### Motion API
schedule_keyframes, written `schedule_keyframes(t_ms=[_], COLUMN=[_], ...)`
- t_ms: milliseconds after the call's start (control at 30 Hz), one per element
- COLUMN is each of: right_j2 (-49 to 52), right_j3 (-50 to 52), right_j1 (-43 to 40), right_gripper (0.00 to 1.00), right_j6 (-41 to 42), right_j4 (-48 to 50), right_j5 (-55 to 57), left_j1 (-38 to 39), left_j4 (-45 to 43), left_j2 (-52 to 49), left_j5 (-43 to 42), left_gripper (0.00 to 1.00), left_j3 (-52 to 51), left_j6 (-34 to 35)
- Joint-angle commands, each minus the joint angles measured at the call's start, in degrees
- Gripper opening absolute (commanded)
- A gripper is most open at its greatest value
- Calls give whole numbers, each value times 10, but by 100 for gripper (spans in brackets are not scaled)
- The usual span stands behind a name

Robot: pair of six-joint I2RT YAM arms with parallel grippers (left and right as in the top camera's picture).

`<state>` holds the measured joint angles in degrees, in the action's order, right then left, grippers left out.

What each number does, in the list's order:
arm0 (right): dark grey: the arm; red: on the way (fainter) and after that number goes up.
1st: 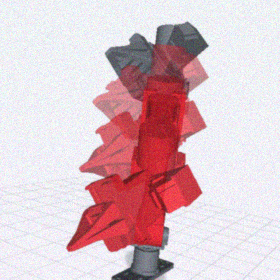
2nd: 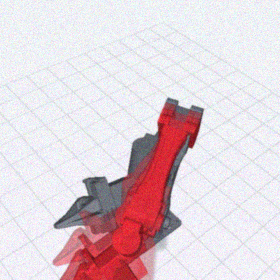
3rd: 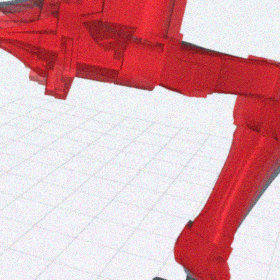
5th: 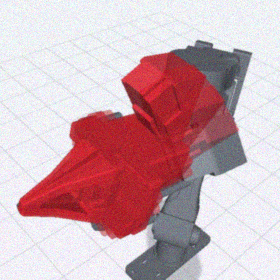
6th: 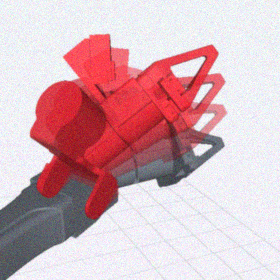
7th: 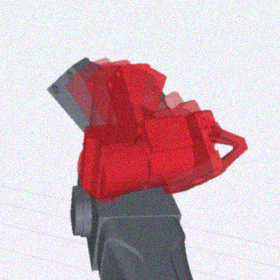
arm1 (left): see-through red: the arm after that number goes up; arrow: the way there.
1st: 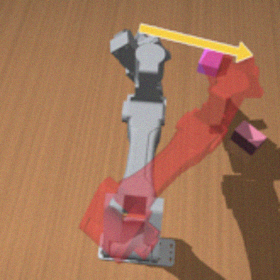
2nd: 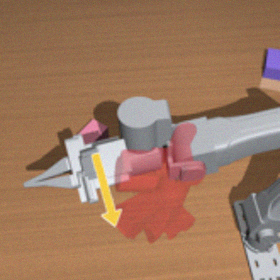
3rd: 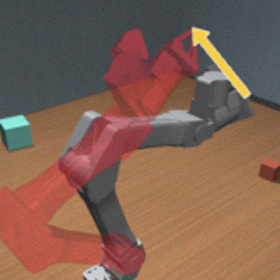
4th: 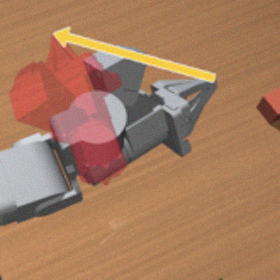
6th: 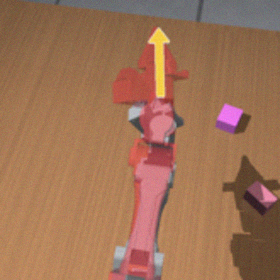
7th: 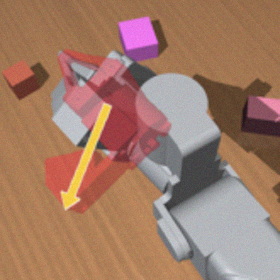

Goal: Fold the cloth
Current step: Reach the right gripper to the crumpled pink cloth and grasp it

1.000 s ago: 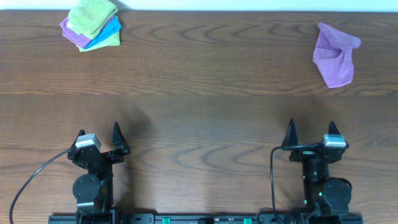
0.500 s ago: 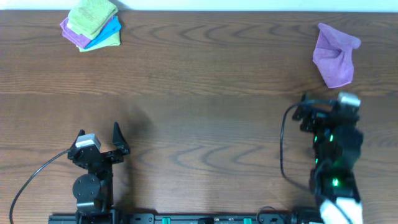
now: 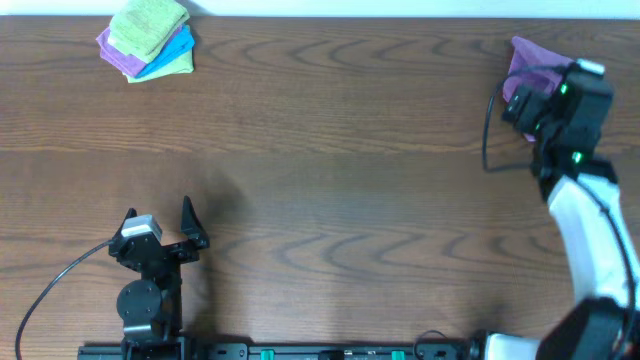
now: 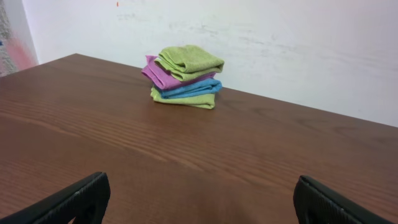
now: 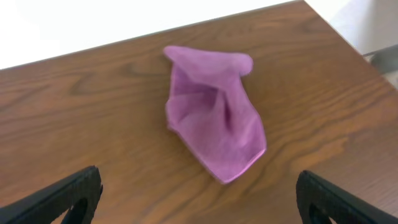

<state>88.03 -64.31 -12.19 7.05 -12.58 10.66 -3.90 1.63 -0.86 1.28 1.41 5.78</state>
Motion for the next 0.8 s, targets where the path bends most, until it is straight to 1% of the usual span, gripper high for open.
schedule_keyframes(t_ms=[0, 233, 333, 467, 567, 767], right_j2=[62, 200, 235, 255, 267, 296], right_j3=[-66, -177, -183, -183, -183, -183], right_j1=[-27, -60, -60, -60, -62, -62], right_gripper=[99, 99, 98, 93, 93, 90], right_j6=[-11, 1, 17, 22, 24, 19], right_j4=[-28, -139, -166, -165, -157, -87], right_j5=[17, 16, 7, -18, -23, -26], left_j1=[2, 2, 2, 2, 2, 2], left_j4=[28, 28, 28, 28, 28, 28], left_j2=[2, 2, 2, 2, 2, 2], left_j5=[4, 4, 4, 4, 4, 4], left_gripper=[95, 95, 96, 95, 95, 95], left_j3=[-10, -10, -10, -10, -10, -10], left_j6=[0, 0, 0, 0, 0, 0])
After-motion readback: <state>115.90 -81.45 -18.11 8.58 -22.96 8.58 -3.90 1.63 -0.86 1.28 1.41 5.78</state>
